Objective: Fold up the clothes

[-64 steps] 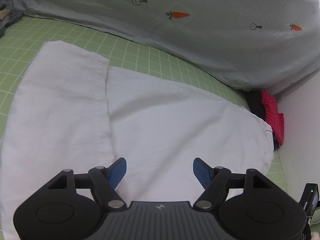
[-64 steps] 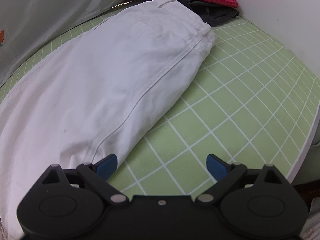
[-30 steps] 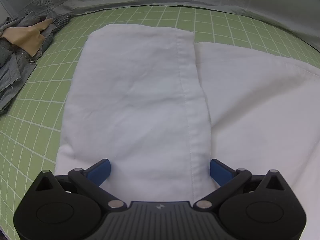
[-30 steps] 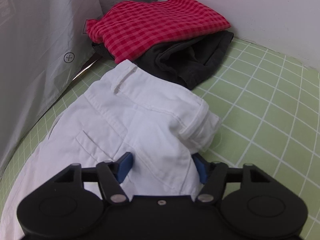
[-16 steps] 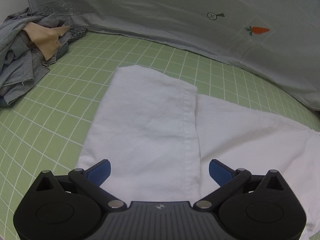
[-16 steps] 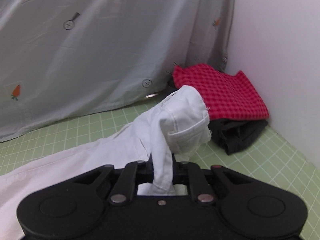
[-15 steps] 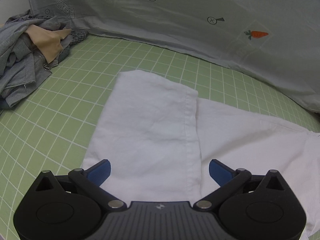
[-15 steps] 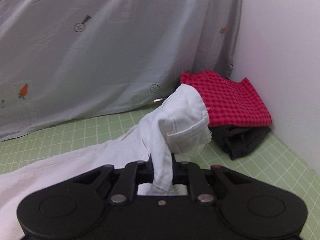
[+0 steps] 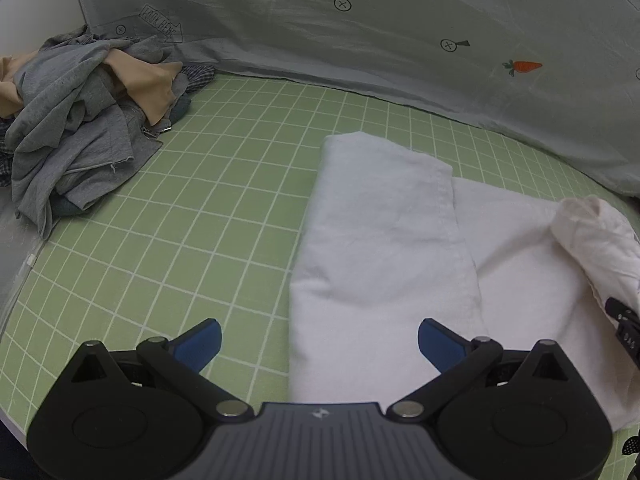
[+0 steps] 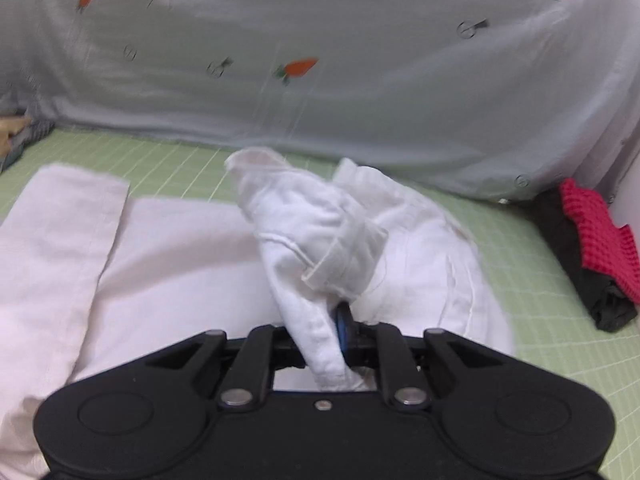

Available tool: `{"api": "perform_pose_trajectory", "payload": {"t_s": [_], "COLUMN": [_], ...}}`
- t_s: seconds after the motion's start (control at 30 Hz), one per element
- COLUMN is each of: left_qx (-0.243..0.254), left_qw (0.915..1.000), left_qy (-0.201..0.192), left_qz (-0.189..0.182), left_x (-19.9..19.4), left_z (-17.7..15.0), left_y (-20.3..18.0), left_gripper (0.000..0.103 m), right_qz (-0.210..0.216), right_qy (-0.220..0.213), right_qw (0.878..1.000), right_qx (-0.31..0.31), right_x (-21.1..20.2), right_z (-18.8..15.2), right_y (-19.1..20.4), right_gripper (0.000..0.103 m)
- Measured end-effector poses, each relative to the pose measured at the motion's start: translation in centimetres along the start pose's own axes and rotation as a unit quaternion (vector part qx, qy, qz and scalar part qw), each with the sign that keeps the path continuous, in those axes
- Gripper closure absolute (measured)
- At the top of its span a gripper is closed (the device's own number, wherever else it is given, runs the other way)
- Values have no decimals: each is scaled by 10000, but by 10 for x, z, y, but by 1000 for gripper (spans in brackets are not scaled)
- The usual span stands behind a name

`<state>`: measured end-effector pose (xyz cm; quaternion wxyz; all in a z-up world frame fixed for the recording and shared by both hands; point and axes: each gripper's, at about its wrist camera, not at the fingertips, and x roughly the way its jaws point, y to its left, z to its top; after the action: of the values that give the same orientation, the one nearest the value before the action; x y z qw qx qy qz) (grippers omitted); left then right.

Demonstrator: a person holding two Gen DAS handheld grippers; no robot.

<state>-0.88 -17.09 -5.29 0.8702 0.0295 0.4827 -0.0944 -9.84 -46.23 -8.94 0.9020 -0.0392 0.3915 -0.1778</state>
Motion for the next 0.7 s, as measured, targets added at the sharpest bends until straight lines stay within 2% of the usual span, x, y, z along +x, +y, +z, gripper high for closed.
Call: {"api": "perform_pose_trajectory", "payload": {"t_s": [0.07,0.13,0.17,0.27,0.33,0.47,0.6,0.7], "left_qx": [51,92,84,20,-20,-44,-49,-86], "left_qw": [10000,9998,9998,9997,9997,9997,9995,9995], "left_qy": [85,165,193,235,219,211,251,266], "left_qz": [6,9,4,-31,-55,-105,-179,-156], "left_x": [1,1,2,4,4,7,11,15], "left_z": [-7,-13,-14,-15,-14,-13,-14,-11], "left_y": [9,17,19,23,24,16,10,9], "left_gripper": [0,0,0,0,0,0,0,0], "right_qz": [-113,-181,-129,178,244,198,182,143], "right_qy": [333,356,347,318,229,-74,-526,-542], "right_qw": [9990,9983,9987,9991,9986,9972,9921,9923], "right_qx": [-280,-426,-347,211,397,718,1122,1100], "right_x": [9,5,1,-12,-22,-40,-53,-47], "right_z": [-19,-27,-27,-22,-21,-17,-1,11], "right_y": [23,32,31,20,15,4,-14,-17], "right_gripper": [83,77,70,63,62,50,46,41]}}
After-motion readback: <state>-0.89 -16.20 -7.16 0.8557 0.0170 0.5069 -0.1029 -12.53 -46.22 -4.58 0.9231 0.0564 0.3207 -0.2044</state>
